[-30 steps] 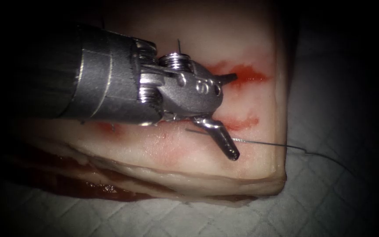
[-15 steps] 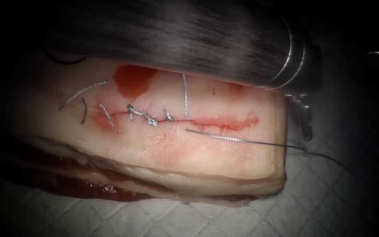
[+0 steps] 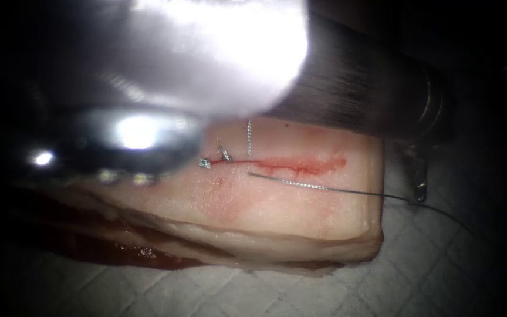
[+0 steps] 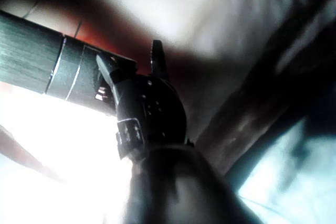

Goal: Wound Closure
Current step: Grab the long end of the thread using the left gripper

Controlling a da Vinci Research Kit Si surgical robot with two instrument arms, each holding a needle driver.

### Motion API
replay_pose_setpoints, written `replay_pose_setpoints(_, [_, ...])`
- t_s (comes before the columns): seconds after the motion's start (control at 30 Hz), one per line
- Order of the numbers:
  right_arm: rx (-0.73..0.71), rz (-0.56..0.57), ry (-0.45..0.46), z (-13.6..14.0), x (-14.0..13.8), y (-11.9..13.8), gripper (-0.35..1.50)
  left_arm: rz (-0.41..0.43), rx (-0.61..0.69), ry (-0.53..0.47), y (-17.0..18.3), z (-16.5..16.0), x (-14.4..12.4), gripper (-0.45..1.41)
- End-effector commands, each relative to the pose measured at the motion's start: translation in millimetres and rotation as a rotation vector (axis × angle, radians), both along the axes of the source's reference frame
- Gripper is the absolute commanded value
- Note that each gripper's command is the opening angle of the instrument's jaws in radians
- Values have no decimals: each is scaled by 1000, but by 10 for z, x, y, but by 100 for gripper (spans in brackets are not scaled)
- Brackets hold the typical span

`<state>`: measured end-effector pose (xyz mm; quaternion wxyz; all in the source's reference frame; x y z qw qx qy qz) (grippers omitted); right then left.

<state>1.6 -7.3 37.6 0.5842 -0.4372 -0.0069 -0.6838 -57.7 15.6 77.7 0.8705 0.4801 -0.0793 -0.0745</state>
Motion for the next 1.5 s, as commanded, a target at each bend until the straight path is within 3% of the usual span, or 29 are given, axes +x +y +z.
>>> replay_pose_setpoints(0.03, [-2, -2, 6, 4, 9, 2, 69, 2, -1, 15, -1, 11, -4, 59])
replay_pose_setpoints(0.27, [2, 3, 9, 3, 12, 1, 62, 24, 5, 69, -23, 41, 11, 56])
replay_pose_setpoints(0.4, [5, 7, 13, 3, 12, 0, 62, 19, 16, 89, -23, 42, 12, 47])
replay_pose_setpoints(0.47, [5, 7, 13, 3, 13, 0, 62, 17, 20, 96, -22, 41, 11, 30])
replay_pose_setpoints(0.67, [4, 9, 12, 3, 15, -1, 59, 24, 23, 110, -24, 44, 9, 3])
replay_pose_setpoints(0.8, [8, 14, 14, 3, 16, -2, 59, 25, 35, 117, -27, 46, 9, -45])
replay_pose_setpoints(0.93, [8, 14, 14, 3, 16, -2, 62, 31, 47, 88, -26, 44, 8, -45])
replay_pose_setpoints(1.17, [12, 11, 9, 4, 17, -2, 62, -44, 92, 32, -14, 38, 2, -45])
replay_pose_setpoints(1.27, [28, 1, -7, 6, 19, -3, 57, -141, 108, -63, 1, 31, -4, -45])
replay_pose_setpoints(1.4, [45, -11, -22, 8, 22, -5, 59, -239, 130, -118, 17, 22, -9, -45])
replay_pose_setpoints(1.5, [44, -15, -19, 10, 25, -6, 69, -304, 170, -149, 32, 12, -9, -45])
